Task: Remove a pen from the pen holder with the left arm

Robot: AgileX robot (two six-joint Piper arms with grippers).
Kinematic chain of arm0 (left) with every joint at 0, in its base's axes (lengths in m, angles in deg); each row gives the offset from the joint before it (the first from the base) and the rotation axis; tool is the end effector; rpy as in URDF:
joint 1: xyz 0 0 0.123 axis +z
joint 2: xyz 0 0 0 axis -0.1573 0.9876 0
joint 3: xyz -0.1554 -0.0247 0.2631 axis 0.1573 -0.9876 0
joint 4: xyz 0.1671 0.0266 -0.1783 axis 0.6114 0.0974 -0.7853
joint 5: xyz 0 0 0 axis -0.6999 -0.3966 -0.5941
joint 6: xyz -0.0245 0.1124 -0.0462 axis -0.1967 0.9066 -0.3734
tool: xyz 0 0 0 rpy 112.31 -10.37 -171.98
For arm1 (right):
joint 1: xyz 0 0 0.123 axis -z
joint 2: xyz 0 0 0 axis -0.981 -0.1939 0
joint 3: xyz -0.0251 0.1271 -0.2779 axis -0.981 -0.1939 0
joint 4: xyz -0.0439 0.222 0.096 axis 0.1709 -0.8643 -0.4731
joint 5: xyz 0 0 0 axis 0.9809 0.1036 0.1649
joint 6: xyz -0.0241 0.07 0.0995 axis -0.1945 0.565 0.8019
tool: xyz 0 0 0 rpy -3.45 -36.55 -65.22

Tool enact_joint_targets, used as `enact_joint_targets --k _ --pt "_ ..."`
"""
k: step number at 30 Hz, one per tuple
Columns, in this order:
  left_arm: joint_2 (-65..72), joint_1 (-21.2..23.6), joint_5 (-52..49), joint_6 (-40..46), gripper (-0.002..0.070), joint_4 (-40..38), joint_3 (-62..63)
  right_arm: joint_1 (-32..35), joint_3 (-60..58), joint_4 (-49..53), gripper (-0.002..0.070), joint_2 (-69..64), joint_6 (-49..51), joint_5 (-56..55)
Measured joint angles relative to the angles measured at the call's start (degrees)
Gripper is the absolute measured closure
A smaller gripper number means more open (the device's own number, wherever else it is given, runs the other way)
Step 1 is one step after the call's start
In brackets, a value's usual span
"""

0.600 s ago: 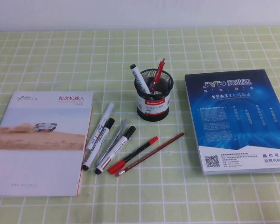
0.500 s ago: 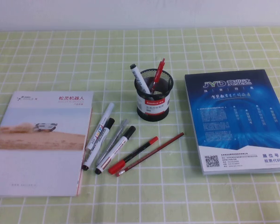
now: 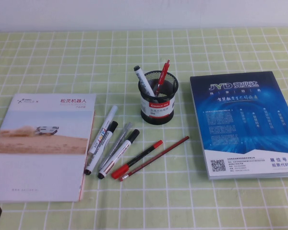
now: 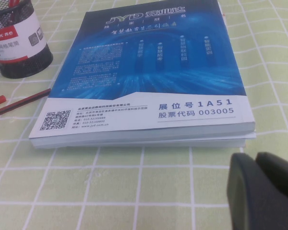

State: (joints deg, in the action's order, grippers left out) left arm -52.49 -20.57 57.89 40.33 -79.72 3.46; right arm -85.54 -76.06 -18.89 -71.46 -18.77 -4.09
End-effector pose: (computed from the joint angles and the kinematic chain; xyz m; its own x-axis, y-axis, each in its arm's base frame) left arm 0.0569 -0.0155 0.1714 -0.2322 -0.0322 -0.9721 0.2116 0.9738 -0.0828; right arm 0.0549 0.0130 0.1613 -0.3169 0.1275 -0.9399 -0.1158 0.9783 0.1717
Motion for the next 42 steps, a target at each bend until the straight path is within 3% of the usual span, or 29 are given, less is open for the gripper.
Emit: enact_joint_targets --k 10,19,30,37,42 --pt "0.0 0.0 6.1 -6.6 0.0676 -6.2 0.0 0.0 0.0 0.0 0.0691 0.0 0.0 0.0" --pt "0.0 0.0 14.6 -10.0 0.0676 -6.9 0.0 0.0 0.0 0.0 0.0691 0.0 0.0 0.0" --pt "0.3 0.0 15.8 -12.5 0.0676 -7.9 0.0 0.0 0.0 0.0 0.0691 0.0 0.0 0.0" --pt "13.6 0.0 13.1 -13.9 0.0676 -8.3 8.5 0.0 0.0 0.0 0.0691 0.0 0.0 0.0" --pt "27.9 0.0 13.0 -10.4 0.0676 -8.3 19.2 0.0 0.0 0.0 0.0691 0.0 0.0 0.0"
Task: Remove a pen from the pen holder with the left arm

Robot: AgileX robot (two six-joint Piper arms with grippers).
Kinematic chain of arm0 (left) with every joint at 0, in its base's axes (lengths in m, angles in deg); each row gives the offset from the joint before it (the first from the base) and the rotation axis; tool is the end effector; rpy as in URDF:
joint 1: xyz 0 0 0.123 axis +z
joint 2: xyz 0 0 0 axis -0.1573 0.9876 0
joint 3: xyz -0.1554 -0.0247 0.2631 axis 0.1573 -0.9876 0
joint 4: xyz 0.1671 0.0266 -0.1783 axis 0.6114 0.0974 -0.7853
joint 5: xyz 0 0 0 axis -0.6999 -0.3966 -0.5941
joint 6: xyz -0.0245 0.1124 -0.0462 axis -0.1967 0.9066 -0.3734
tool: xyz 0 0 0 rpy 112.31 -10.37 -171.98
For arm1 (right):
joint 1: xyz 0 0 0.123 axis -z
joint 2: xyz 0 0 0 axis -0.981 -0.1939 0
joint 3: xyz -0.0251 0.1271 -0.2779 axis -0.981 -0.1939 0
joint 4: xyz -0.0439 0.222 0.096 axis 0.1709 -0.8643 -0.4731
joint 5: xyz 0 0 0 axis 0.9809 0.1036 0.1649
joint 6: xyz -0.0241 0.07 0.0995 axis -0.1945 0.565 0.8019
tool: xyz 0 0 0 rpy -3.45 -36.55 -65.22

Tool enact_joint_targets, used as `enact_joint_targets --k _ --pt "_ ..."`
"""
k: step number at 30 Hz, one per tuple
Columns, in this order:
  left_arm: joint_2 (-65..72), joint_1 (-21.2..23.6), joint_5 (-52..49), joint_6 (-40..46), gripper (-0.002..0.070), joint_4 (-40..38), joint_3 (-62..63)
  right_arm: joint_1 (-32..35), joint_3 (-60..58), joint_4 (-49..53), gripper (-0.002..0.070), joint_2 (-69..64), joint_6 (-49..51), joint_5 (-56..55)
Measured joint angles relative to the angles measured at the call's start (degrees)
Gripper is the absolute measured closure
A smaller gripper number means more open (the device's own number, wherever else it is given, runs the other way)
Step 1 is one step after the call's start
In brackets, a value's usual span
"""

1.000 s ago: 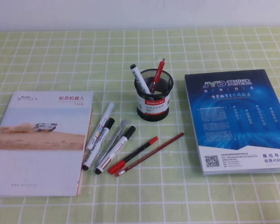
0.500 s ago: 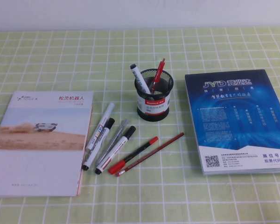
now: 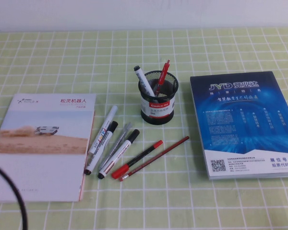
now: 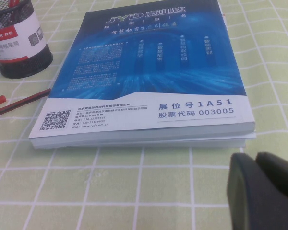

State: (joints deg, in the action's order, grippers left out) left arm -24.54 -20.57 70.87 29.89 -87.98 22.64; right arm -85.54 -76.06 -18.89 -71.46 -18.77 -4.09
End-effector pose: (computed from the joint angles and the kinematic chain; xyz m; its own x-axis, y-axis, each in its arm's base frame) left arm 0.1132 -0.0253 0.2816 -0.2178 -0.3609 -0.9068 0.1415 0.9076 -0.3952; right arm 0.0549 0.0130 0.1613 -0.3169 0.1275 -0.9399 -0.1158 0.9783 0.1717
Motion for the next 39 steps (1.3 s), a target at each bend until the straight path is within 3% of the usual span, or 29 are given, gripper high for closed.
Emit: enact_joint_targets --k 10,20,26,29,35,39 --pt "24.5 -0.9 1.4 6.9 0.0676 0.0 14.1 0.0 0.0 0.0 0.0691 0.0 0.0 0.0" --pt "39.4 -12.3 18.7 8.6 0.0676 0.5 15.8 0.0 0.0 0.0 0.0691 0.0 0.0 0.0" --pt "46.6 -17.1 32.0 6.8 0.0673 6.8 15.8 0.0 0.0 0.0 0.0691 0.0 0.0 0.0" --pt "51.6 -17.5 39.5 -0.5 0.061 11.4 15.8 0.0 0.0 0.0 0.0691 0.0 0.0 0.0" --pt "61.0 -17.5 50.7 -12.5 0.033 16.5 15.8 0.0 0.0 0.0 0.0691 0.0 0.0 0.0" --pt "66.7 -17.5 58.7 -16.3 0.0266 18.0 15.9 0.0 0.0 0.0 0.0691 0.0 0.0 0.0"
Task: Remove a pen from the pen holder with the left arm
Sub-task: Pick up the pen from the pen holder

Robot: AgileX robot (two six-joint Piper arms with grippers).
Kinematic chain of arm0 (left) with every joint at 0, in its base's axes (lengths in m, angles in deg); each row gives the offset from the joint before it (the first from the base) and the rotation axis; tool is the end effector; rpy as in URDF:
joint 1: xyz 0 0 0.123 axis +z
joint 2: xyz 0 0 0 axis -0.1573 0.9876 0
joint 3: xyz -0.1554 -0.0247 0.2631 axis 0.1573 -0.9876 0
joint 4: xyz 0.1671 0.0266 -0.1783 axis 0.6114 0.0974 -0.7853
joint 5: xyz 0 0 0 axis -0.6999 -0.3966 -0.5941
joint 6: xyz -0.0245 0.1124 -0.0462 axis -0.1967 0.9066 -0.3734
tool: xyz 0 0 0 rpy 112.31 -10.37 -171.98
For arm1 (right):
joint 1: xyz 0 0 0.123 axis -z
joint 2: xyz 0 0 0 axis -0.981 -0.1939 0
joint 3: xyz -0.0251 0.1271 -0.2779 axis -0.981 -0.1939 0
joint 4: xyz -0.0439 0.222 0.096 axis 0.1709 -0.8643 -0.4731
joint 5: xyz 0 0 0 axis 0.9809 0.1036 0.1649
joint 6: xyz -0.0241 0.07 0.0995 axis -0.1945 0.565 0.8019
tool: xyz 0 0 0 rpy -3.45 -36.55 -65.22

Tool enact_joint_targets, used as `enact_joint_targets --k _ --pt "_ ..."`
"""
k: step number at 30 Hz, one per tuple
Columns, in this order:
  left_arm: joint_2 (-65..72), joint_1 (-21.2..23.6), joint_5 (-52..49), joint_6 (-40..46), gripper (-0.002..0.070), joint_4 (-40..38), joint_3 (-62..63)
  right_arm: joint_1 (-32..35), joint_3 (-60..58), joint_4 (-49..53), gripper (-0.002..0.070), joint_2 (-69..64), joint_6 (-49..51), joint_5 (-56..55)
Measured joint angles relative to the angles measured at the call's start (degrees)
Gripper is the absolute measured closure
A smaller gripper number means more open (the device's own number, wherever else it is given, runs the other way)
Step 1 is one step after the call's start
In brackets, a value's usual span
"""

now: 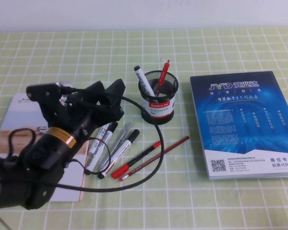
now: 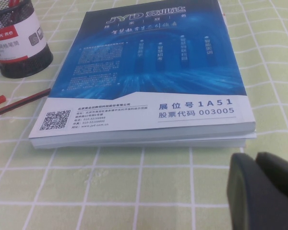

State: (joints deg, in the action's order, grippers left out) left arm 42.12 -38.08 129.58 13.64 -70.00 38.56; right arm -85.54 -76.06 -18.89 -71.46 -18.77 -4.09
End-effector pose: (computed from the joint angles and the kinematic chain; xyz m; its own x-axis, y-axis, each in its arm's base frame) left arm 0.2953 -0.1712 0.2337 -0.2181 -0.3296 -0.9186 0.4831 0.7813 -0.3951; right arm 0.0549 0.0130 0.1613 -0.3169 0.1275 -0.9399 -0.1158 0.9783 0.1717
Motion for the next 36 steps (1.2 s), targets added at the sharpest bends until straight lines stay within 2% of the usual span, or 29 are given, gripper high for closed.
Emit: enact_joint_targets --k 9,23,36 --pt "8.0 -0.1 1.3 -6.7 0.0252 4.2 8.2 0.0 0.0 0.0 0.0691 0.0 0.0 0.0" --pt "16.1 -0.1 -8.7 -8.7 0.0251 4.4 22.3 0.0 0.0 0.0 0.0691 0.0 0.0 0.0" --pt "21.2 -0.1 -13.0 -8.9 0.0251 2.4 28.8 0.0 0.0 0.0 0.0692 0.0 0.0 0.0"
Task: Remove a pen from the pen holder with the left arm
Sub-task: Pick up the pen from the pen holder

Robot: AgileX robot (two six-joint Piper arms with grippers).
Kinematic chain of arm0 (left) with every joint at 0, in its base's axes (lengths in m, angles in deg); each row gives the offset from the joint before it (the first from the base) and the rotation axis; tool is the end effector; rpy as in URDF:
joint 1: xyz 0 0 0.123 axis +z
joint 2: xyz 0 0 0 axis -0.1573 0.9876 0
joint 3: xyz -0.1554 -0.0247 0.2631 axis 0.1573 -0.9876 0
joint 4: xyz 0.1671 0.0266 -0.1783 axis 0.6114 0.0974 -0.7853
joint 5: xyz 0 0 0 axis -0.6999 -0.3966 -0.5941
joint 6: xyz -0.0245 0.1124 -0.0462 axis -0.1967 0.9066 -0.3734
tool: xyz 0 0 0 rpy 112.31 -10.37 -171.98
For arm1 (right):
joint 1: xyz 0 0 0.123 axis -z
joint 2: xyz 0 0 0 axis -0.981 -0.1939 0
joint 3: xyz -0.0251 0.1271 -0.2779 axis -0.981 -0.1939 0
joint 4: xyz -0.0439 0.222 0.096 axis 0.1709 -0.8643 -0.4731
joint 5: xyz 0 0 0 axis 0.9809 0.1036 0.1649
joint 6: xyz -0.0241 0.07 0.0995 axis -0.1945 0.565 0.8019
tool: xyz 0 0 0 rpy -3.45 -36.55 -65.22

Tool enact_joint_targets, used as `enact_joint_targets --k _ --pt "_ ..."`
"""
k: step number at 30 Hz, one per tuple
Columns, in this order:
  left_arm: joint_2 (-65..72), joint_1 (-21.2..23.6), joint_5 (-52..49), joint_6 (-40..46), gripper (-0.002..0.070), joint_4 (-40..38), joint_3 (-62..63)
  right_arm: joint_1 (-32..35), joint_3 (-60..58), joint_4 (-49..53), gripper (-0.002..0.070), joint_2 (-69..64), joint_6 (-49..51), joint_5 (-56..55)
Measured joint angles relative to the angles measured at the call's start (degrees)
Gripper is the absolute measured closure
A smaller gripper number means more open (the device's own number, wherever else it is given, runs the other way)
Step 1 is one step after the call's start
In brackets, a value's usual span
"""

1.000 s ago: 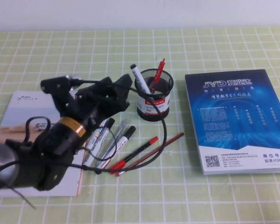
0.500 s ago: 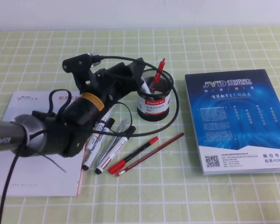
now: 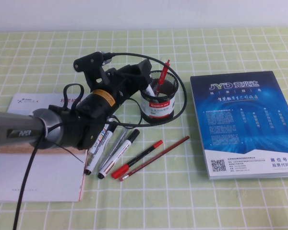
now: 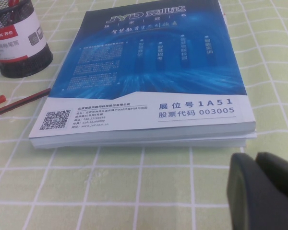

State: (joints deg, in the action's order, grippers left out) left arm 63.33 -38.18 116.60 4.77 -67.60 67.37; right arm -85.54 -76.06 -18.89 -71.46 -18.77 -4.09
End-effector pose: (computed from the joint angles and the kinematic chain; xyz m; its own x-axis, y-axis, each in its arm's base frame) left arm 0.4053 -0.2358 0.2024 -0.3517 -0.3698 -0.8600 0.4285 0.7531 -0.4991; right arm 0.0549 0.0130 0.1613 -0.3169 0.1275 -0.9399 -0.1158 0.9783 0.1717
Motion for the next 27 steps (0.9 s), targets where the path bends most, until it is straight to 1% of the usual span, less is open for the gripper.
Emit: enact_joint_targets --k 6,8,14,23,27 --pt "0.5 0.0 -0.9 0.0 0.0255 -0.1 0.9 0.0 0.0 0.0 0.0691 0.0 0.0 0.0" --pt "0.5 0.0 -0.9 0.0 0.0272 -0.1 0.9 0.0 0.0 0.0 0.0691 0.0 0.0 0.0" --pt "0.5 0.0 -0.9 0.0 0.0354 0.5 0.9 0.0 0.0 0.0 0.0691 0.0 0.0 0.0" --pt "2.3 0.0 -0.4 0.0 0.0374 0.6 2.5 0.0 0.0 0.0 0.0692 0.0 0.0 0.0" --pt "2.5 0.0 0.0 0.0 0.041 0.6 2.5 0.0 0.0 0.0 0.0691 0.0 0.0 0.0"
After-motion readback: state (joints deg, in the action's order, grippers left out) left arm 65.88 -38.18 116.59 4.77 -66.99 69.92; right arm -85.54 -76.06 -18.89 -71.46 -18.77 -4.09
